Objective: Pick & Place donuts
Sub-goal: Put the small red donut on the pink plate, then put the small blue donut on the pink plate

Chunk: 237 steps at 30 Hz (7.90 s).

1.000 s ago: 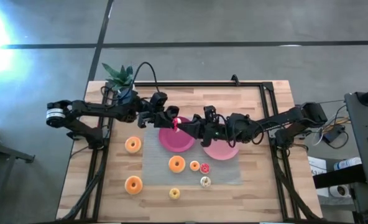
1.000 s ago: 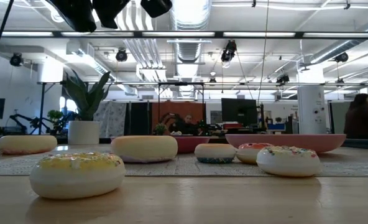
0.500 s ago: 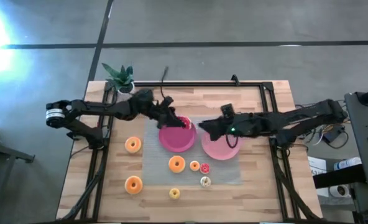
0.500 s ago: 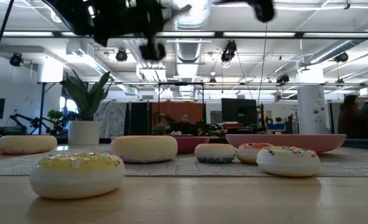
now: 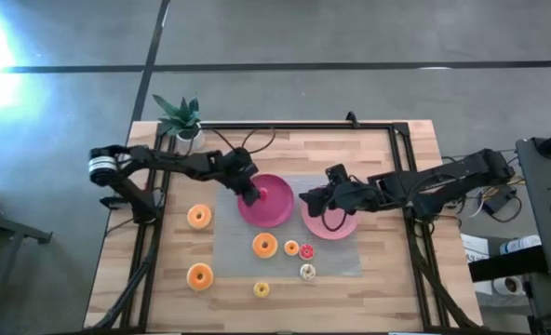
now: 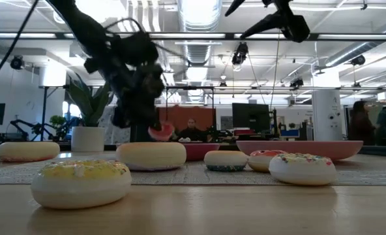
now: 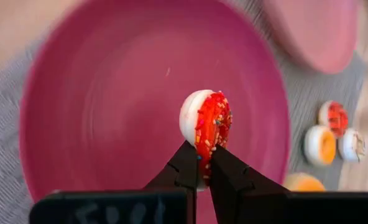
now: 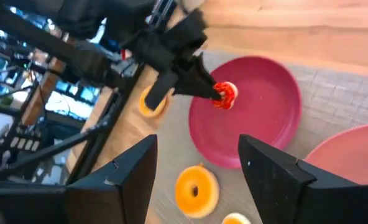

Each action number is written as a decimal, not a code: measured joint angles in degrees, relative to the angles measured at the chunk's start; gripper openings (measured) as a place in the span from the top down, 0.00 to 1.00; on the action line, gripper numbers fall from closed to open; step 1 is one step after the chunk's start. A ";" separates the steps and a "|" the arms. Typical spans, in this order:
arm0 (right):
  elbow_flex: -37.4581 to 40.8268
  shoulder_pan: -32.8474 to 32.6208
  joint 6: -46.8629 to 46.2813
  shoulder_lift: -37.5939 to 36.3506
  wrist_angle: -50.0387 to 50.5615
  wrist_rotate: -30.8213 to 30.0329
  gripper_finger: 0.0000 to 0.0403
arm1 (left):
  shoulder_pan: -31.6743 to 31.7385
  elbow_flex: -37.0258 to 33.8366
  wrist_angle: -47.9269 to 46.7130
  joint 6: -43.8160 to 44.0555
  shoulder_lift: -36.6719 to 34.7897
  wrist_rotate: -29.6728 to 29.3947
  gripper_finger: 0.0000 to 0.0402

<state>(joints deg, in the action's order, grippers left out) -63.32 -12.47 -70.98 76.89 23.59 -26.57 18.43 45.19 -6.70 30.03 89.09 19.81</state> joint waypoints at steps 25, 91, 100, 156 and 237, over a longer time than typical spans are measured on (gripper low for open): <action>-2.74 0.18 0.68 6.06 -1.46 3.16 0.46 | 2.50 1.74 -5.85 -1.97 2.53 0.28 0.99; -15.22 -15.02 25.57 35.70 14.18 17.42 0.57 | -5.59 3.30 -22.91 -13.86 -19.26 -17.46 0.72; -18.08 -15.04 24.50 36.49 17.67 13.40 0.57 | -5.63 3.28 -22.95 -13.71 -19.26 -17.46 0.72; -23.00 19.13 62.69 35.86 7.10 26.23 0.97 | -8.52 3.21 -33.95 2.56 -37.23 -22.85 0.72; -20.08 -9.36 67.06 39.99 12.72 14.90 0.55 | -13.72 -2.38 -36.28 9.48 -42.19 -23.86 0.72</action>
<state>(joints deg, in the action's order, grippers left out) -83.40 -21.83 -3.92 116.88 36.31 -11.67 4.71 42.81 -42.98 39.51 46.89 -4.05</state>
